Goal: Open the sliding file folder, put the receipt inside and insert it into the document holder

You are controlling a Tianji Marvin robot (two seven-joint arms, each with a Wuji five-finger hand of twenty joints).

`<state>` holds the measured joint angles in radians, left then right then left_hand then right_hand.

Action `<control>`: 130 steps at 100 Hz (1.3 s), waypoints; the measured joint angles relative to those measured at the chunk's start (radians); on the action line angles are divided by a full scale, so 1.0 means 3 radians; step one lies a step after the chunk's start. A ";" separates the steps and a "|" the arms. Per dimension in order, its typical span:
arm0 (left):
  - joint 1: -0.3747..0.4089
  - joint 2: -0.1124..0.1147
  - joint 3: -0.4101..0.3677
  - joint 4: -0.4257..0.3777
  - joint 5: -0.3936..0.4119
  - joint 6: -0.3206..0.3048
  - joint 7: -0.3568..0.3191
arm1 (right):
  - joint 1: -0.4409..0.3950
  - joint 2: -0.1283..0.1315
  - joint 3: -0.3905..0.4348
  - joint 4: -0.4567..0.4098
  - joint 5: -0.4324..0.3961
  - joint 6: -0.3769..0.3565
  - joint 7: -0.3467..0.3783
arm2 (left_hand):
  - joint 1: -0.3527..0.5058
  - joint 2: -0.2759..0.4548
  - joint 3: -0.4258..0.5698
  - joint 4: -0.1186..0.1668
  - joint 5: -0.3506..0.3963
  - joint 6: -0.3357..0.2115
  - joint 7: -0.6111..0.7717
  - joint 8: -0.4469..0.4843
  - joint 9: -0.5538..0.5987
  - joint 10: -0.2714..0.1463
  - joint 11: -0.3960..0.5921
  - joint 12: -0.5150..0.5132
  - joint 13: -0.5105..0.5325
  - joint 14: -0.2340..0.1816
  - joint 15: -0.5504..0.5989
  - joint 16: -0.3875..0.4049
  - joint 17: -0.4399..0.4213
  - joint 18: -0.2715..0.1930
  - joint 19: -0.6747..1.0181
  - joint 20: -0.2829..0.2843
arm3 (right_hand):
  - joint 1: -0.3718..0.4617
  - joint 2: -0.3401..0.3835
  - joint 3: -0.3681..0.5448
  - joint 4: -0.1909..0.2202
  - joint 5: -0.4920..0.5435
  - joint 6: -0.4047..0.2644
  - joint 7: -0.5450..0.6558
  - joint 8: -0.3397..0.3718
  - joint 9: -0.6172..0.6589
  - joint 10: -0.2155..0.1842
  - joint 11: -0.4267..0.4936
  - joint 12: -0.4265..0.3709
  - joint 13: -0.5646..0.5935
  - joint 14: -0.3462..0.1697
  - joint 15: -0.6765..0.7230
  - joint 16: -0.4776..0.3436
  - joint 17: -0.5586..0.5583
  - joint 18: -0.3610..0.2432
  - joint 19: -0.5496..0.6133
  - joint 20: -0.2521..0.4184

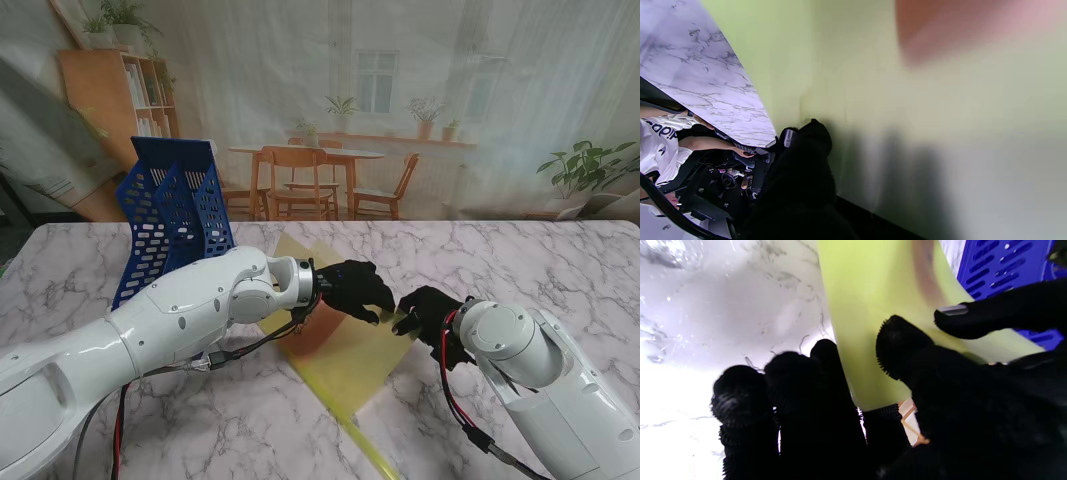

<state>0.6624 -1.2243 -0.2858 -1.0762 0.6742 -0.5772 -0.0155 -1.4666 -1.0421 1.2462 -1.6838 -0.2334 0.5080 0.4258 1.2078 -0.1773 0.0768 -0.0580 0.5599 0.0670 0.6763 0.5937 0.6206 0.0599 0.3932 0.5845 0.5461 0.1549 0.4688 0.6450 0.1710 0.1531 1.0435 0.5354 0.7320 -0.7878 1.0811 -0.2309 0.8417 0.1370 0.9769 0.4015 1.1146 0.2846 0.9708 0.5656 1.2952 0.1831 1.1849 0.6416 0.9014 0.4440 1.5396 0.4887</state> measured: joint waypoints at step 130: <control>0.1273 0.0465 -0.1660 -0.0877 0.0292 0.0905 -0.0124 | -0.0501 -0.0219 0.0557 -0.0147 0.0124 -0.0395 -0.0686 | -0.1368 0.0158 -0.0248 0.0130 -0.0808 0.0237 -0.1896 -0.0817 -0.1403 0.0309 -0.0989 -0.1335 -0.1227 0.0137 -0.0818 -0.0986 -0.0618 -0.0213 -0.1361 -0.0680 | 0.0091 0.0106 0.0088 -0.0034 0.0002 -0.0170 0.0170 0.0512 0.0042 -0.0078 0.0002 0.0384 0.0003 -0.0085 0.0239 0.0105 0.0093 -0.0005 -0.0004 -0.0001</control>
<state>1.0443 -1.0849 -0.7837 -1.3391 0.7618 -0.3058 -0.0528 -1.6168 -1.1077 1.4134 -1.7279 -0.1964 0.3896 0.2200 0.7973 -0.1298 0.0023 -0.0191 0.3174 0.1381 0.1076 0.3485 0.1997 0.1525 0.0964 0.1840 0.1780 0.1960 0.2233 0.3493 -0.0145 0.0892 0.6351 0.3314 0.7594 -0.7561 1.1075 -0.2410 0.8423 0.0859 1.0280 0.5551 1.1271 0.2613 0.9713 0.6807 1.2962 0.1577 1.2566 0.6733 0.9294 0.4425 1.5384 0.4885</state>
